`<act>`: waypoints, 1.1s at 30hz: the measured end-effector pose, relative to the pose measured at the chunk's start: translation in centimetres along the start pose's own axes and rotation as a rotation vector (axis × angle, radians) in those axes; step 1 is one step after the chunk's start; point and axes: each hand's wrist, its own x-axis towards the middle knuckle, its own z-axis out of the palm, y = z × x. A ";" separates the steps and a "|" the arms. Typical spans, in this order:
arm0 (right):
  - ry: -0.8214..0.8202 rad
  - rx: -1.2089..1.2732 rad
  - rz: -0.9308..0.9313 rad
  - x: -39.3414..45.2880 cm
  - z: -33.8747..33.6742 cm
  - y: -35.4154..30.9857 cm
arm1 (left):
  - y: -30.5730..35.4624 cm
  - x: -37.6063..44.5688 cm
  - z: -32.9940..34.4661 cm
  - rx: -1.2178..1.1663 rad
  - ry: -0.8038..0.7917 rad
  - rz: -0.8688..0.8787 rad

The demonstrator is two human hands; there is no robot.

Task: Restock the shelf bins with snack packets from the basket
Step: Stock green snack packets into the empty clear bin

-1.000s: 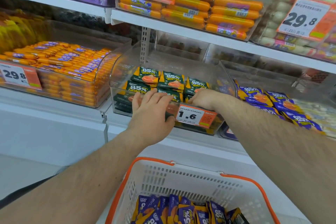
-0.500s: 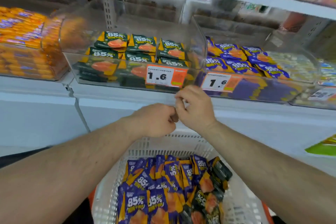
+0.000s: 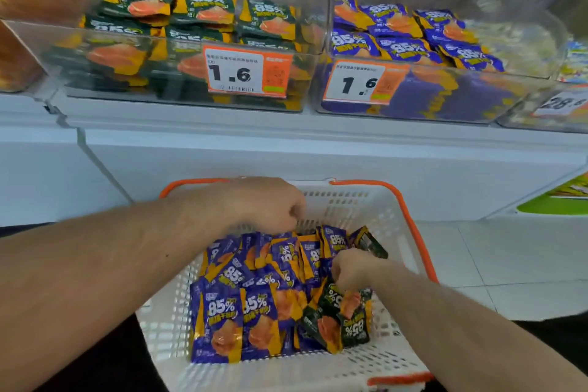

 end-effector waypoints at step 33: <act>0.490 1.077 -0.724 -14.5 -16.6 -15.6 | -12.4 -10.3 -5.3 -1.142 0.556 -0.188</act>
